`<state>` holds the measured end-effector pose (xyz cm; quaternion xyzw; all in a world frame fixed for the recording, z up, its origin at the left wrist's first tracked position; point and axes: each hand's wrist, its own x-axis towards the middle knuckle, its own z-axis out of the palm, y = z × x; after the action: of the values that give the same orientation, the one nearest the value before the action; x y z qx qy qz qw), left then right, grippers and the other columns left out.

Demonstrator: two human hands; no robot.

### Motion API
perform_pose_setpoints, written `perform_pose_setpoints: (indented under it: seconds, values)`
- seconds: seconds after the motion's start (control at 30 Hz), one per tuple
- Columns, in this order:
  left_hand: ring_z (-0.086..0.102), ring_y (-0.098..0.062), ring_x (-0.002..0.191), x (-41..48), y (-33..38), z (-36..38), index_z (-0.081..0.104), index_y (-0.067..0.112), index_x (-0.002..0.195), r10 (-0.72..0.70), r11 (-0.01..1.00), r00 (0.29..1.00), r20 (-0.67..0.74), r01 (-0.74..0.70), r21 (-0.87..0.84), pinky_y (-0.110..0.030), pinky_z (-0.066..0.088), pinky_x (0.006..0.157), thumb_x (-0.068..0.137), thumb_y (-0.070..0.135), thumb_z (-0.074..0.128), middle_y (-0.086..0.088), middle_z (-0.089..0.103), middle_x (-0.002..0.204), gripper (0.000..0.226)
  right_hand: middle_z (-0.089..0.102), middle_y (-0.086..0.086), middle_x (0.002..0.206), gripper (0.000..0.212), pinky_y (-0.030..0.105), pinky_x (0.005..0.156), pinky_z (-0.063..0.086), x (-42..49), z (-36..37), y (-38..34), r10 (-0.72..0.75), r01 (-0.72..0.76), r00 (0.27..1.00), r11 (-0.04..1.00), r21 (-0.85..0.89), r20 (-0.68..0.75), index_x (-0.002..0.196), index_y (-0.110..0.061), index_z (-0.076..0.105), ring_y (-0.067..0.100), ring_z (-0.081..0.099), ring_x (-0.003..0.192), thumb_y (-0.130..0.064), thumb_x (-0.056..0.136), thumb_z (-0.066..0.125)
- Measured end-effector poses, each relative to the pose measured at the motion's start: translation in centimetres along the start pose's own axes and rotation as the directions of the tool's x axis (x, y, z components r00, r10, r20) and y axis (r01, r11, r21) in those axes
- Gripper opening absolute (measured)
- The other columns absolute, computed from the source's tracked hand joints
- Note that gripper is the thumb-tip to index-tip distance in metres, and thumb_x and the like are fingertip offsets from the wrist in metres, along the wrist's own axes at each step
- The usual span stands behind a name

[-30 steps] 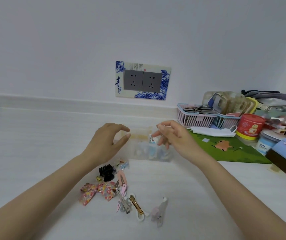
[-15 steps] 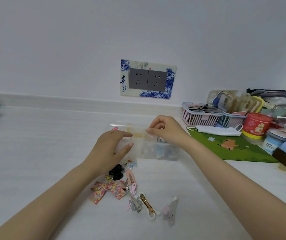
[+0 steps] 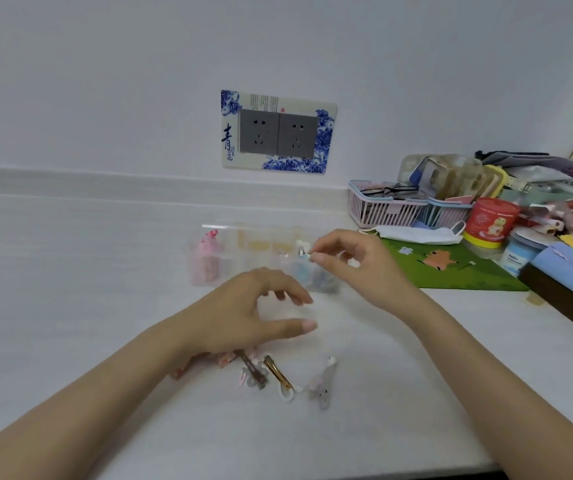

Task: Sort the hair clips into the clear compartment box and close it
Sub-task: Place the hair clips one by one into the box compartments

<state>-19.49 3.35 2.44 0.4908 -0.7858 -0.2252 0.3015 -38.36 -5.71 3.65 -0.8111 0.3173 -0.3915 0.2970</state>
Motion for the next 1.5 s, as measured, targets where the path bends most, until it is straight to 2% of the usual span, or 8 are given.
perform_pose_setpoints:
  seconds: [0.13,0.3,0.5,0.63,0.8,0.93,1.3,1.5]
  values:
    - [0.041,0.009,0.115,-0.2,0.9,2.2,0.055,0.048,0.116,-0.008,0.998,0.950,0.312,-0.011,0.059,-0.019,0.038,0.098,0.066,0.057,0.074,0.029,0.052,0.114,0.055,0.068,0.001,0.081,0.010,0.017,0.070,0.045,-2.4,-1.0,1.7,0.084,-0.088,0.996,0.990,0.106,0.038,0.083,-0.014,0.067,0.004,0.059,0.070,-0.004,0.082,0.067]
    - [0.039,0.007,0.112,0.4,0.3,3.1,0.057,0.042,0.118,-0.002,0.990,0.944,0.330,-0.045,0.135,-0.017,0.034,0.098,0.067,0.056,0.074,0.027,0.050,0.111,0.056,0.067,0.006,0.079,0.009,0.014,0.067,0.045,-2.6,-1.2,2.2,0.129,-0.136,0.990,0.978,0.161,0.050,0.085,-0.012,0.066,0.003,0.057,0.063,-0.003,0.083,0.065]
    - [0.055,0.000,0.100,0.6,-1.0,1.9,0.060,0.032,0.110,0.012,0.998,0.993,0.118,-0.019,0.060,-0.019,0.042,0.090,0.066,0.047,0.079,0.018,0.062,0.102,0.050,0.068,-0.001,0.076,0.005,0.009,0.061,0.043,-3.1,-0.4,2.1,0.173,-0.196,0.962,0.976,0.095,0.213,0.086,-0.014,0.066,-0.001,0.056,0.063,-0.009,0.086,0.064]
    - [0.060,-0.002,0.092,1.5,-1.5,-0.7,0.057,0.033,0.111,0.064,0.998,0.973,-0.221,-0.066,-0.002,-0.015,0.045,0.082,0.060,0.059,0.071,0.016,0.065,0.093,0.059,0.067,-0.007,0.082,0.010,0.014,0.063,0.038,-2.4,-0.3,2.8,0.092,-0.092,0.996,0.995,0.042,0.005,0.082,-0.022,0.067,0.002,0.053,0.070,-0.012,0.085,0.066]
    - [0.056,0.000,0.085,4.4,-2.3,-3.5,0.054,0.029,0.117,0.013,0.995,0.919,-0.395,0.028,0.099,-0.015,0.042,0.073,0.064,0.056,0.071,0.016,0.060,0.086,0.061,0.058,-0.006,0.121,0.027,0.012,0.098,0.025,-0.2,-0.9,3.3,-0.130,0.111,0.991,0.933,-0.342,-0.034,0.109,-0.025,0.065,0.003,0.045,0.113,-0.033,0.084,0.062]
    - [0.054,-0.004,0.080,7.6,-3.2,-4.1,0.056,0.021,0.117,-0.045,0.974,0.940,-0.338,0.116,0.193,-0.019,0.042,0.070,0.070,0.049,0.073,0.012,0.060,0.084,0.057,0.048,-0.008,0.139,0.041,0.019,0.105,0.017,0.7,-0.4,4.6,-0.052,0.100,0.993,0.824,-0.558,0.101,0.127,-0.029,0.054,0.008,0.036,0.130,-0.040,0.088,0.059]
    - [0.051,-0.018,0.110,10.3,-4.4,-4.4,0.056,0.025,0.126,-0.113,0.864,0.988,-0.106,0.150,0.480,-0.031,0.041,0.091,0.077,0.057,0.062,0.004,0.057,0.114,0.059,0.045,-0.012,0.138,0.051,0.026,0.110,0.031,0.2,0.6,6.7,-0.135,0.146,0.989,0.881,-0.451,0.056,0.132,-0.034,0.046,0.002,0.032,0.133,-0.041,0.084,0.062]
    - [0.038,-0.016,0.134,7.9,-4.9,-3.2,0.047,0.027,0.135,-0.074,0.856,0.996,0.054,0.035,0.516,-0.036,0.026,0.112,0.081,0.076,0.018,0.009,0.048,0.143,0.079,0.045,-0.014,0.137,0.051,0.025,0.110,0.029,0.2,0.7,6.6,-0.121,0.132,0.991,0.898,-0.419,0.053,0.132,-0.034,0.047,-0.001,0.031,0.131,-0.039,0.084,0.064]
